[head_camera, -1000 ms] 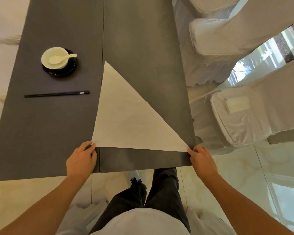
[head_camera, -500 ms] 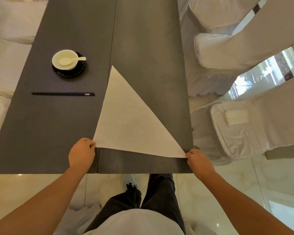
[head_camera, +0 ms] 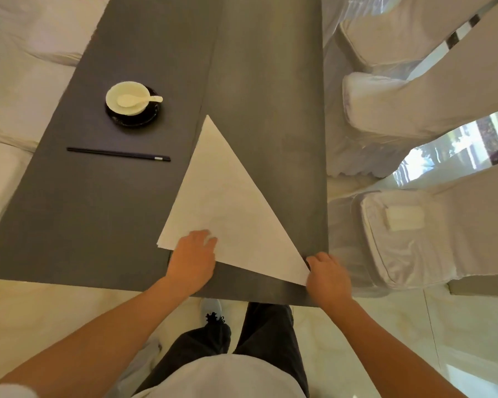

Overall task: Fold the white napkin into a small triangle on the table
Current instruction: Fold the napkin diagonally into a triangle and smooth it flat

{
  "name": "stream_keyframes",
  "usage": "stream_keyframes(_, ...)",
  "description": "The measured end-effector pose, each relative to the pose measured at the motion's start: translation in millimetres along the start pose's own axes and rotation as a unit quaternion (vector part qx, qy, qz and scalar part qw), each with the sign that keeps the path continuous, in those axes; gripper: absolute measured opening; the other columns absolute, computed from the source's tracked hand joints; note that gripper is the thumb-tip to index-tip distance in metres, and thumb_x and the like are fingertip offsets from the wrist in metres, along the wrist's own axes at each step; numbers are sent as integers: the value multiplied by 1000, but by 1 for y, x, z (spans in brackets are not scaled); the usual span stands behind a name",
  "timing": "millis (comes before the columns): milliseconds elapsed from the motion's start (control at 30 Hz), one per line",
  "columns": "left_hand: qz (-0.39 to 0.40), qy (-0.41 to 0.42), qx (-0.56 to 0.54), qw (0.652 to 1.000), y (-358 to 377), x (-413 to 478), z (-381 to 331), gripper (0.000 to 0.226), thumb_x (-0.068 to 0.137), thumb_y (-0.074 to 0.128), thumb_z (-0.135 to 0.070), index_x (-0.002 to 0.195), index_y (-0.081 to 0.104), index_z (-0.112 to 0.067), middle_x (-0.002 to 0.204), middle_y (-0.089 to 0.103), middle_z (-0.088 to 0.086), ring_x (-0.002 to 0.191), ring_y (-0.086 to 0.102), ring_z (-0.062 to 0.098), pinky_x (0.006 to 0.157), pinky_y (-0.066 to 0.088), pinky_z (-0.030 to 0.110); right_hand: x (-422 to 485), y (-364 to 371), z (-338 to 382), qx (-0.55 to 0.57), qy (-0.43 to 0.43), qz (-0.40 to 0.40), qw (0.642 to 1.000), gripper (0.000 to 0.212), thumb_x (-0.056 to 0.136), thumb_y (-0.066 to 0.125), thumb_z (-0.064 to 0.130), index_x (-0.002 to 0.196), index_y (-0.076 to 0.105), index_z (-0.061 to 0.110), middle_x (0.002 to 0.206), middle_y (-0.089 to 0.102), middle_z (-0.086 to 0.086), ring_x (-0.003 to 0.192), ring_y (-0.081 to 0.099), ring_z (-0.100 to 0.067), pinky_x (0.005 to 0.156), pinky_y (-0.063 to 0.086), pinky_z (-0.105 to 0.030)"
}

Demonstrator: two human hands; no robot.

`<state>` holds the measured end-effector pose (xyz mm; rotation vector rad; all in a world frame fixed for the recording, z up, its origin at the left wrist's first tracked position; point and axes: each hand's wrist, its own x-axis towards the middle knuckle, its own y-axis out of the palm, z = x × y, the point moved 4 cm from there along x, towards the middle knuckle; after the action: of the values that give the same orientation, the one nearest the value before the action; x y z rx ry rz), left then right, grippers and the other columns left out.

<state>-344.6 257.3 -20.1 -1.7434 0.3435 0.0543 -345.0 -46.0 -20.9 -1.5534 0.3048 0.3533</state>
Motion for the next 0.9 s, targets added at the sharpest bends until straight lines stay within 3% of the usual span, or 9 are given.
stream_keyframes(100, 1, 163, 13, 987, 16, 4, -64, 48, 81, 79, -25, 123, 69, -6, 132, 66, 16, 120, 65, 35, 92, 57, 44, -11, 2, 25, 111, -18, -46, 993, 44, 95, 50, 13, 140, 49, 10, 140, 53, -8, 130, 49, -27, 106, 43, -36)
stream_keyframes(133, 28, 186, -4, 982, 25, 6, -83, 51, 89, 70, -30, 133, 62, -6, 143, 59, 16, 131, 57, 34, 101, 52, 44, -17, 9, 31, 128, -28, -31, 991, 50, 98, 46, 15, 147, 39, 7, 151, 43, -10, 141, 39, -29, 113, 36, -37)
stream_keyframes(200, 71, 236, -24, 969, 48, 10, -117, 58, 104, 39, -34, 155, 29, -9, 165, 26, 11, 153, 22, 32, 121, 25, 44, -32, 30, 36, 124, -39, 9, 991, 58, 105, 33, 25, 157, 12, 9, 166, 12, -9, 154, 7, -28, 123, 14, -40)
stream_keyframes(267, 105, 264, -27, 958, 67, 12, -141, 61, 107, 21, -39, 160, 5, -13, 169, 5, 7, 156, -1, 29, 125, 3, 42, -48, 52, 30, 89, -26, 43, 995, 62, 106, 20, 37, 157, -8, 14, 166, -12, -6, 153, -13, -25, 124, -1, -44)
stream_keyframes(333, 112, 299, -7, 947, 80, 12, -160, 64, 106, 14, -46, 160, 2, -14, 169, 2, 8, 156, -4, 29, 126, 2, 46, -59, 67, 25, 44, -8, 65, 997, 70, 103, 13, 51, 155, -19, 16, 163, -24, -6, 150, -24, -26, 123, -9, -48)
stream_keyframes(467, 120, 313, -16, 942, 93, 25, -180, 74, 103, 11, -60, 160, 6, -14, 169, 5, 7, 156, -8, 24, 126, 2, 47, -59, 80, 21, 37, -8, 70, 997, 89, 92, 14, 70, 151, -28, 19, 160, -34, -7, 144, -37, -24, 119, -20, -45)
stream_keyframes(600, 98, 333, -12, 938, 98, 35, -175, 71, 103, 14, -61, 160, 10, -20, 169, 11, 3, 157, -4, 23, 126, 3, 49, -57, 83, 18, 45, 7, 67, 997, 101, 84, 10, 83, 154, -20, 16, 163, -27, -8, 147, -31, -25, 120, -15, -45)
stream_keyframes(733, 57, 246, 6, 968, 87, 59, -129, 61, 104, 17, -55, 159, 14, -31, 170, 8, 4, 156, 0, 29, 125, 3, 52, -56, 85, 14, 24, 19, 74, 997, 115, 81, 19, 88, 155, -14, 7, 164, -20, -14, 150, -21, -31, 120, -8, -48)
stream_keyframes(900, 13, -30, 14, 999, 60, 67, 10, 64, 102, 9, -58, 160, 2, -32, 170, 2, 4, 156, -4, 30, 124, 4, 55, -56, 89, 13, 15, 26, 101, 994, 123, 75, 27, 91, 155, -12, 6, 165, -16, -16, 151, -12, -36, 120, 2, -52)
